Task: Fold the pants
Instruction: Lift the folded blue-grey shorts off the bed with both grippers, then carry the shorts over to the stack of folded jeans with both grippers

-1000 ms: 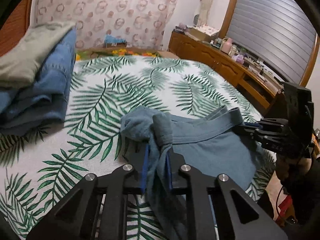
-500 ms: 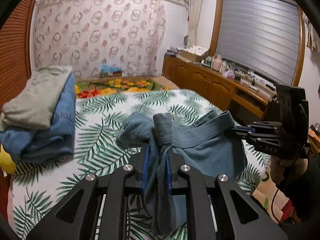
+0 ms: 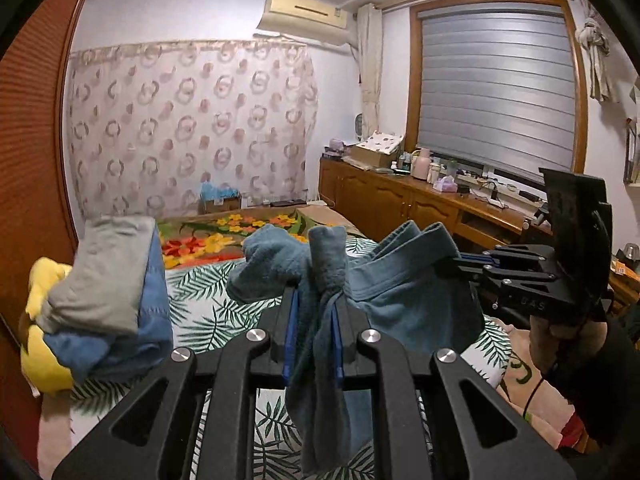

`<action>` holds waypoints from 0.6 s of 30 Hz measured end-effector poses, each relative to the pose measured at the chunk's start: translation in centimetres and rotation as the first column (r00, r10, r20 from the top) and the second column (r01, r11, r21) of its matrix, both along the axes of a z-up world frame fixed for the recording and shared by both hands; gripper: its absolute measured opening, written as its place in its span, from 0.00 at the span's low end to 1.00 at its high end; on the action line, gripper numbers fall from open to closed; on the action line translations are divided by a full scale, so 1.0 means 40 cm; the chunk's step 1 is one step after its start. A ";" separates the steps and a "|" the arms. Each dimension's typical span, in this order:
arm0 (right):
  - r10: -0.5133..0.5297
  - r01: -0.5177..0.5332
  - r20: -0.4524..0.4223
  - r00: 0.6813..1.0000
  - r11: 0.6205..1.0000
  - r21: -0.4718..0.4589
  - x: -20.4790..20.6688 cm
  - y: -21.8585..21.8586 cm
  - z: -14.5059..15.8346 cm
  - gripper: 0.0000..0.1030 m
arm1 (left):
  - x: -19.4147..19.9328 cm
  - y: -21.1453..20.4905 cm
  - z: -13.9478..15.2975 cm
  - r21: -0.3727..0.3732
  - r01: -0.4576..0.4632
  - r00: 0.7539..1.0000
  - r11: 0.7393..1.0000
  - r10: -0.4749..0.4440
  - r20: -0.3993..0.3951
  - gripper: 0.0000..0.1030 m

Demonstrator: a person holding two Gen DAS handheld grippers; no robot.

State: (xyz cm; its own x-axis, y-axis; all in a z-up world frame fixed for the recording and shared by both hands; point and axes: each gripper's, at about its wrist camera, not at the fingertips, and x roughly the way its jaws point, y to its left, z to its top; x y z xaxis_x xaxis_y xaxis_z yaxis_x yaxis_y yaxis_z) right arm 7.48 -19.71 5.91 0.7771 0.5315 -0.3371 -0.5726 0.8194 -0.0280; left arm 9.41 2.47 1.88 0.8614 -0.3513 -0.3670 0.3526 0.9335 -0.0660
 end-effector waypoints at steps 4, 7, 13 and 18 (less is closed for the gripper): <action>0.007 -0.007 0.025 1.000 1.000 0.001 -0.021 0.002 0.005 0.07 | -0.016 -0.005 0.034 0.025 0.005 1.000 1.000 -0.006 0.030 0.15; 0.012 -0.012 0.043 0.999 1.000 0.002 -0.038 0.004 0.009 0.07 | -0.023 -0.002 0.052 0.035 0.001 0.999 0.999 -0.003 0.049 0.15; 0.020 -0.020 0.059 0.998 1.000 0.006 -0.047 -0.001 0.014 0.07 | -0.028 0.016 0.068 0.039 -0.013 0.998 0.999 0.011 0.067 0.15; 0.029 -0.029 0.056 0.998 1.000 0.004 -0.029 0.006 0.008 0.07 | -0.005 0.029 0.060 0.047 -0.023 0.998 0.999 0.020 0.056 0.15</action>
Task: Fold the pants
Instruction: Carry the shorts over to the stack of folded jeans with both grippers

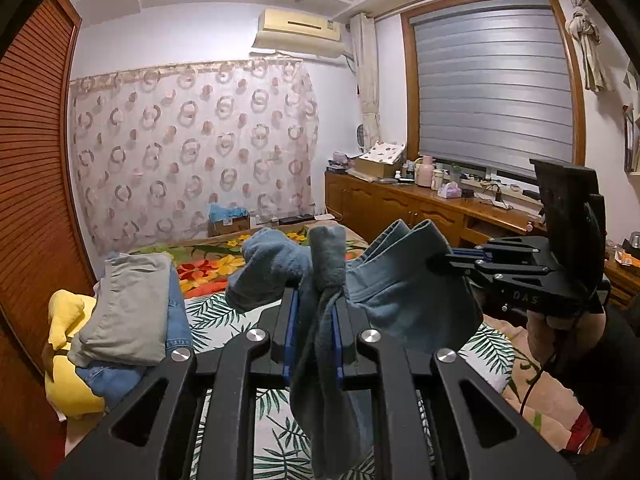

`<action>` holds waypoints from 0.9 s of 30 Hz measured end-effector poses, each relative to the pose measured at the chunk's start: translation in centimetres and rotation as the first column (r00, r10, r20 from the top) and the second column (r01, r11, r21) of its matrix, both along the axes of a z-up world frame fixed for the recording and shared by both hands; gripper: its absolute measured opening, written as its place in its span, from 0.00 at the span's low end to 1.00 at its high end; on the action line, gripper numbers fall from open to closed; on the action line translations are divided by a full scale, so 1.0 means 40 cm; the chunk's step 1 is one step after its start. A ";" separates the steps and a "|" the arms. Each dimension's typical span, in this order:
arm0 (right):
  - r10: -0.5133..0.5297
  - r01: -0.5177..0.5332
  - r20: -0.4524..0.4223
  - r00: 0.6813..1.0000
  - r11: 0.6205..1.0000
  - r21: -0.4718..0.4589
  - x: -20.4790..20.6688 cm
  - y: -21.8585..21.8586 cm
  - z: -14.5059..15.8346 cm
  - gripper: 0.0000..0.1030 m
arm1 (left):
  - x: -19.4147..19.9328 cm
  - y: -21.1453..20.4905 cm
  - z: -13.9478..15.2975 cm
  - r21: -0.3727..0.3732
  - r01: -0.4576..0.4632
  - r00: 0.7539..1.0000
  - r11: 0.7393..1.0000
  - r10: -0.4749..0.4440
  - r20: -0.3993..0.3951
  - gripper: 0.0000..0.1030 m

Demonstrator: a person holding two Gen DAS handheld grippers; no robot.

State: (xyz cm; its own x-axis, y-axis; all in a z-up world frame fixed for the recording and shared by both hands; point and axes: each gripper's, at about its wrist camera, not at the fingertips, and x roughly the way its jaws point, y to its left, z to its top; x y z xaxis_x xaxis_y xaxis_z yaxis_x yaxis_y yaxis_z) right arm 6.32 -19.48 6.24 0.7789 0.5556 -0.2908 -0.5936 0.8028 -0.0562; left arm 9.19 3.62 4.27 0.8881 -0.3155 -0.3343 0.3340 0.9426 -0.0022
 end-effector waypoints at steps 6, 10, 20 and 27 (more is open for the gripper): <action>0.017 -0.018 -0.014 1.000 1.000 -0.009 0.051 0.023 -0.007 0.07 | 0.047 0.033 -0.027 -0.014 -0.019 0.999 1.000 0.018 -0.029 0.15; 0.036 -0.036 -0.032 0.999 0.999 -0.003 0.092 0.032 -0.010 0.07 | 0.065 0.057 -0.044 -0.028 -0.037 0.998 0.999 0.036 -0.049 0.15; 0.101 -0.103 -0.035 0.994 0.993 -0.059 0.242 0.113 0.039 0.07 | 0.141 0.164 -0.060 -0.061 -0.123 0.991 0.990 0.119 -0.066 0.15; 0.157 -0.158 -0.019 0.987 0.985 -0.074 0.375 0.198 0.084 0.07 | 0.225 0.261 -0.059 -0.070 -0.189 0.981 0.980 0.184 -0.066 0.15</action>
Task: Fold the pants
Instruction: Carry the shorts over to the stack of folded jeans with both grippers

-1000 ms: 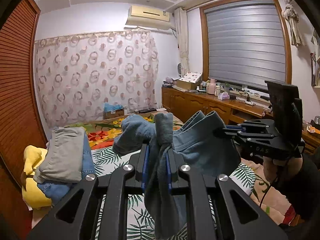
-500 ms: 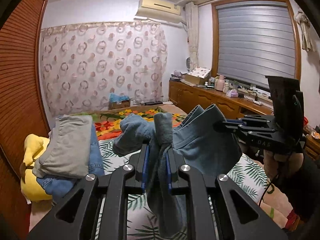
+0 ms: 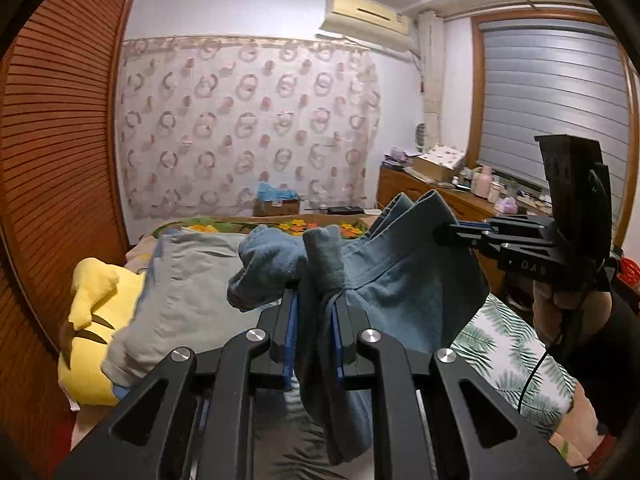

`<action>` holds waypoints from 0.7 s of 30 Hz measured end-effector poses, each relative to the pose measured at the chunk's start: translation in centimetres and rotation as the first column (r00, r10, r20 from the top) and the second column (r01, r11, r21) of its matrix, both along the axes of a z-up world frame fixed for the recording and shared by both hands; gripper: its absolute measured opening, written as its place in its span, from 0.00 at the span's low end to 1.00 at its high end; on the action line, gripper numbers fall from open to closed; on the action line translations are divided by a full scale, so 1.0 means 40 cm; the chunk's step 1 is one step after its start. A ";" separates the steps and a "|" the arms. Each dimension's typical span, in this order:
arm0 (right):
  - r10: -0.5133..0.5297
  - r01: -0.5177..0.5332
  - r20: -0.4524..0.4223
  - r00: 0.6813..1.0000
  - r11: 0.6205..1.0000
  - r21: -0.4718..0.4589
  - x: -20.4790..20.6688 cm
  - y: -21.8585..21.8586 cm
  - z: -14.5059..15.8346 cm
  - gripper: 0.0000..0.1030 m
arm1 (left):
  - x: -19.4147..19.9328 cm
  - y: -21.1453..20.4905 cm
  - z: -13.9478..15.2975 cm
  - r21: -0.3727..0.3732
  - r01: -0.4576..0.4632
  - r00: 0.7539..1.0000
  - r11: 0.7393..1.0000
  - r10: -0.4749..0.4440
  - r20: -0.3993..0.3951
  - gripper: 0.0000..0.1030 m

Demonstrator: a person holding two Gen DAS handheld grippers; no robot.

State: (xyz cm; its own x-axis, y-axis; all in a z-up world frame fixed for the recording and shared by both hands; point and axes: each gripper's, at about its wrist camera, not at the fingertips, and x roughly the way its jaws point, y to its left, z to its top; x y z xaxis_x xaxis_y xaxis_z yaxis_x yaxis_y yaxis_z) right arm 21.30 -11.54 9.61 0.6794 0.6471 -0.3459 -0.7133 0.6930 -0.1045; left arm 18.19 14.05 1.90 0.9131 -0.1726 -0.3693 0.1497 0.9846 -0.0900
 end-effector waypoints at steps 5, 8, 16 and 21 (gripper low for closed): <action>0.036 -0.035 0.012 0.999 0.999 -0.026 0.102 0.067 0.015 0.07 | 0.034 0.053 -0.005 -0.008 -0.059 0.998 0.998 0.059 0.017 0.15; 0.054 -0.054 0.003 0.999 0.998 -0.028 0.172 0.101 0.016 0.07 | 0.056 0.086 -0.016 -0.022 -0.099 0.995 0.995 0.100 0.022 0.15; 0.103 -0.100 0.039 0.994 0.993 -0.068 0.282 0.187 0.002 0.07 | 0.089 0.126 -0.061 -0.035 -0.163 0.986 0.986 0.163 0.016 0.15; 0.125 -0.120 0.045 0.991 0.987 -0.103 0.335 0.240 0.004 0.07 | 0.090 0.146 -0.072 -0.053 -0.229 0.972 0.972 0.231 0.033 0.15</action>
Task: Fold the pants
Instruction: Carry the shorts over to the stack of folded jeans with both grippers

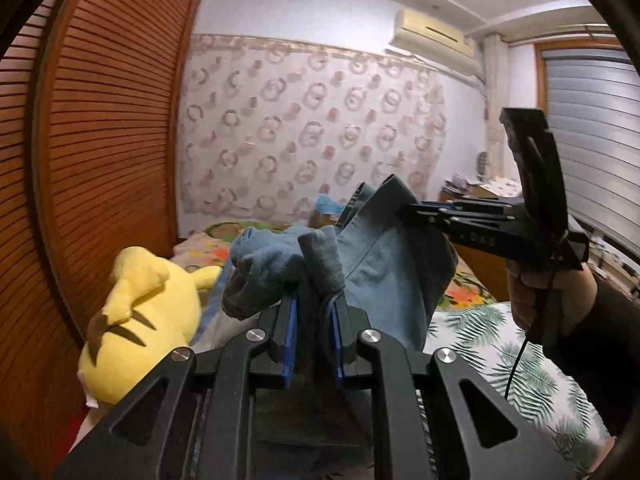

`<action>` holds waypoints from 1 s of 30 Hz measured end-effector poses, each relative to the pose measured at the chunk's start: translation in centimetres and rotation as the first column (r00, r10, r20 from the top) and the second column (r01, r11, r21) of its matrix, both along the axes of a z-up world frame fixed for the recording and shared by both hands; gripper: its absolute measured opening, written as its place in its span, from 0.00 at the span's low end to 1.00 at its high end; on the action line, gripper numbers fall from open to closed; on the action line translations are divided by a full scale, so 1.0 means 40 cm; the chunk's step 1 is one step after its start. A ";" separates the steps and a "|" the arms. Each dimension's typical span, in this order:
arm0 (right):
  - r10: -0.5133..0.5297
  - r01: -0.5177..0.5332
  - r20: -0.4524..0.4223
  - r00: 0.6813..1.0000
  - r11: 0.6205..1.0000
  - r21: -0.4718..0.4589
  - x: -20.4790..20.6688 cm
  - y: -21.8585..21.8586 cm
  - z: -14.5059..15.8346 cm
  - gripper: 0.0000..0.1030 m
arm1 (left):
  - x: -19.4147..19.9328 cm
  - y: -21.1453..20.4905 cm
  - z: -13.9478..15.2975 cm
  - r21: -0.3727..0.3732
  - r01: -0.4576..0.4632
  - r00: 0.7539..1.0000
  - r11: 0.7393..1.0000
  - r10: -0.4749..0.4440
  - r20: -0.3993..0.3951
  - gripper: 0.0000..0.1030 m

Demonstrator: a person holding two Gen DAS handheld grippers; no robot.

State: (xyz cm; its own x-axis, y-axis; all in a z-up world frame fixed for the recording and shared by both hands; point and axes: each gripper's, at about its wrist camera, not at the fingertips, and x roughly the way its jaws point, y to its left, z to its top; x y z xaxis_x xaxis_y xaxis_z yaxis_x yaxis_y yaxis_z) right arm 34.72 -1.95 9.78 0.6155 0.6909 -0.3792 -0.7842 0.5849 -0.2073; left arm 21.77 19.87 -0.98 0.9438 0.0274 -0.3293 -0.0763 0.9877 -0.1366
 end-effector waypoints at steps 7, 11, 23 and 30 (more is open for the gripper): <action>0.077 -0.076 0.044 0.996 0.996 -0.036 0.038 0.067 0.005 0.07 | -0.020 0.007 -0.018 -0.012 -0.068 0.998 0.998 0.068 0.012 0.15; 0.130 -0.128 0.039 0.991 0.991 -0.040 0.066 0.090 0.002 0.07 | -0.024 -0.002 -0.022 -0.005 -0.129 0.992 0.992 0.129 0.006 0.17; 0.181 -0.179 0.020 0.983 0.981 -0.078 0.112 0.126 -0.029 0.07 | -0.035 0.014 -0.060 -0.010 -0.189 0.981 0.982 0.188 -0.039 0.22; 0.158 -0.160 -0.030 0.987 0.984 -0.082 0.130 0.119 -0.028 0.12 | -0.056 0.018 -0.044 -0.017 -0.192 0.981 0.981 0.192 -0.004 0.48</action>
State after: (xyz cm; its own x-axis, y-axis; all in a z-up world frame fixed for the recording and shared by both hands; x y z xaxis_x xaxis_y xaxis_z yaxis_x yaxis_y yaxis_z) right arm 39.93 2.82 8.67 0.4910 0.7442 -0.4528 -0.8708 0.4338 -0.2312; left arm 19.55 20.58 -2.74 0.9208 0.2018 -0.3338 -0.2643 0.9522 -0.1534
